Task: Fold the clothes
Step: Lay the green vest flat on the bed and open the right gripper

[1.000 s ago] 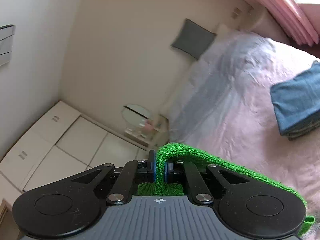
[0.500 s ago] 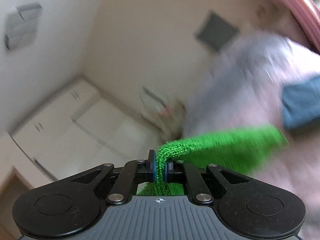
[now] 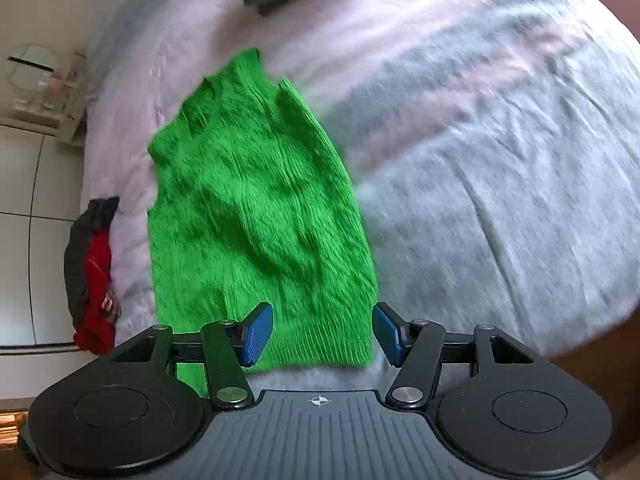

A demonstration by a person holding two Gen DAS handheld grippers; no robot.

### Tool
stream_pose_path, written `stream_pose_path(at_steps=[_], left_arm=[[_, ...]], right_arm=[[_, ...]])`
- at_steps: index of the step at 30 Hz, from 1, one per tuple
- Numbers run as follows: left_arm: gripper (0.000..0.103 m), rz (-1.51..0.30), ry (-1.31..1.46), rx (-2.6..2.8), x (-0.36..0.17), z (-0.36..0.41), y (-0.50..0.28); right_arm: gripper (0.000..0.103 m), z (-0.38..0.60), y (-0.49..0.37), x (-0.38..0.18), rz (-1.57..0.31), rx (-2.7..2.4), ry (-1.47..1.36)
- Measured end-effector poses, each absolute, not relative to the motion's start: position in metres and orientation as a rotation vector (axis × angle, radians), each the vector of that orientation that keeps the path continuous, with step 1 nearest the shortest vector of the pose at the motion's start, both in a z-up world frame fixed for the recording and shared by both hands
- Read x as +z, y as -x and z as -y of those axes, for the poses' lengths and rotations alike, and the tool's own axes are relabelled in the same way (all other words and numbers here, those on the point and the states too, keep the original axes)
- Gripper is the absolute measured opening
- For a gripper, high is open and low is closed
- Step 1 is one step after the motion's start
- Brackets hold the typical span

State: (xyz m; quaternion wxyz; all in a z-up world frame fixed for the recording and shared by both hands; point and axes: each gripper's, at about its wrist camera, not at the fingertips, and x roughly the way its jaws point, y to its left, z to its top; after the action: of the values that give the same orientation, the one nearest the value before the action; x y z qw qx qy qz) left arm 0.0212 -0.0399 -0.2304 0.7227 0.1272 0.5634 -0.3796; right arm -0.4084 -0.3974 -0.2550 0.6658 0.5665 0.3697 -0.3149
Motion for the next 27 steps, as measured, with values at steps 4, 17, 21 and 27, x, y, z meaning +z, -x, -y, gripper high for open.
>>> stream_pose_path(at_steps=[4, 17, 21, 27], left_arm=[[0.03, -1.25, -0.273, -0.883, -0.243, 0.053, -0.019], [0.036, -1.418, -0.209, -0.844, -0.316, 0.06, -0.008], [0.036, -1.413, -0.206, -0.886, -0.324, 0.061, -0.011], [0.037, -1.412, -0.195, -0.907, -0.334, 0.065, -0.012]], right_arm=[[0.059, 0.392, 0.394, -0.272, -0.865, -0.706, -1.208], [0.059, 0.354, 0.394, -0.33, -0.965, -0.695, -1.199], [0.059, 0.359, 0.384, -0.334, -0.921, -0.719, -1.141], [0.059, 0.37, 0.374, -0.354, -0.87, -0.745, -1.137]])
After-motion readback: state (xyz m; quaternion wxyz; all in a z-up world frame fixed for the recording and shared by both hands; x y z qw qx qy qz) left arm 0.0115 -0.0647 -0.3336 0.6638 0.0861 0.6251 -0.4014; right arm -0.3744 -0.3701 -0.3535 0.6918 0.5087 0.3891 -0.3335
